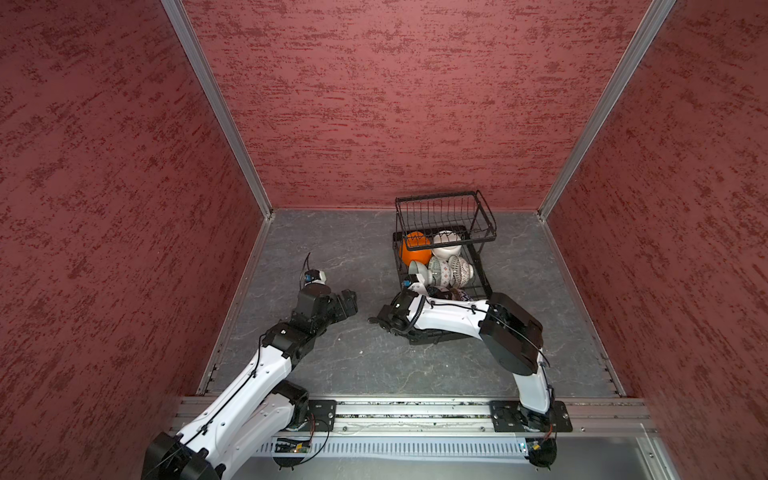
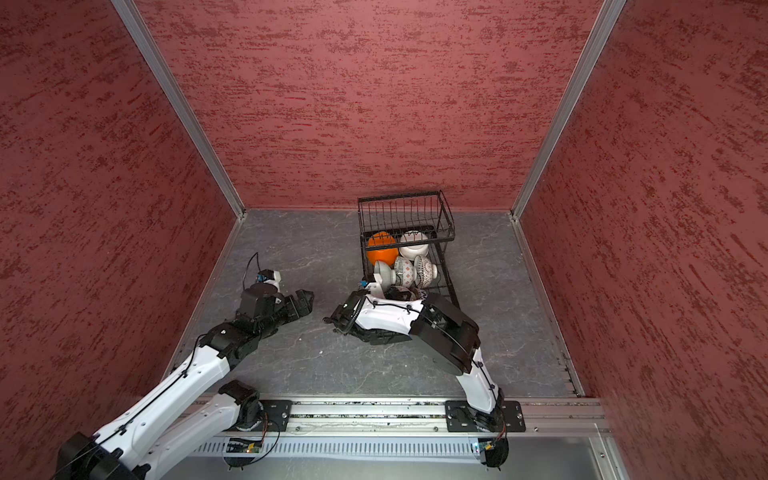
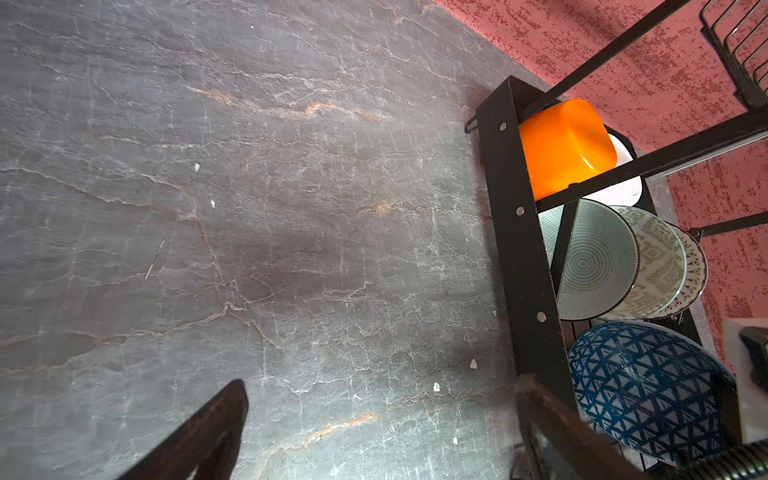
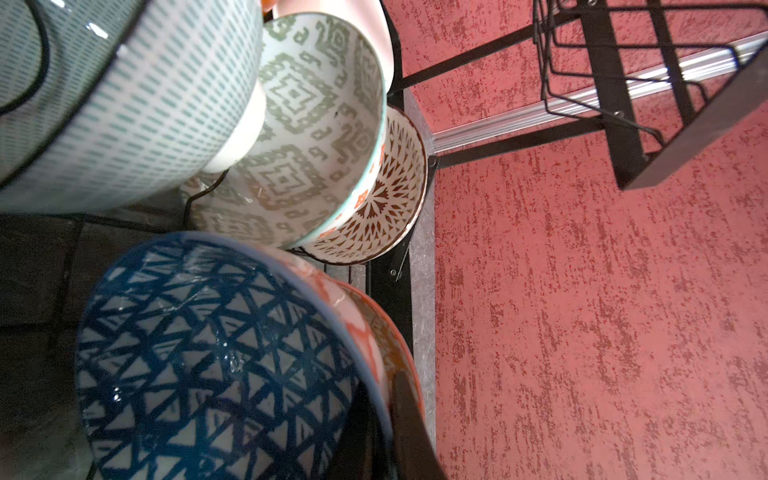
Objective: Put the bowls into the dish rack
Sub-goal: 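Press the blue-white bowl upright into the rack slot with the right gripper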
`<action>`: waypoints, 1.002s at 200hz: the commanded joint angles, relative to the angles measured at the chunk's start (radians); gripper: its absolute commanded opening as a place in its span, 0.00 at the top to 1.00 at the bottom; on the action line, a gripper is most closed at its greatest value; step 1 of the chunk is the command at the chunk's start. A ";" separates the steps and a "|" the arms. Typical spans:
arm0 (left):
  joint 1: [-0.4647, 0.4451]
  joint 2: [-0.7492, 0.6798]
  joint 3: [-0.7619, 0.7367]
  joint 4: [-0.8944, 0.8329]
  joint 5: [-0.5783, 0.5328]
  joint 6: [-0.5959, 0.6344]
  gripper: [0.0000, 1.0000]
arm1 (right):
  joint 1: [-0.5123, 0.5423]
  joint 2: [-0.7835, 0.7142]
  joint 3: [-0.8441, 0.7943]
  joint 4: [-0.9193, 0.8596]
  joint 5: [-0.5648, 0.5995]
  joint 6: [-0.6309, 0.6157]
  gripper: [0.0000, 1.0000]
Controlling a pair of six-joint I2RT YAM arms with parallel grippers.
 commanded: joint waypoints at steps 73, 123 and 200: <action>0.018 -0.024 -0.013 0.020 0.024 0.015 0.00 | 0.037 0.061 -0.001 0.019 -0.037 0.053 1.00; 0.020 -0.029 -0.015 0.019 0.026 0.014 0.00 | 0.057 0.136 0.030 0.034 -0.101 0.103 1.00; 0.026 -0.029 -0.016 0.012 0.027 0.017 0.00 | 0.055 0.094 0.025 0.012 -0.086 0.139 1.00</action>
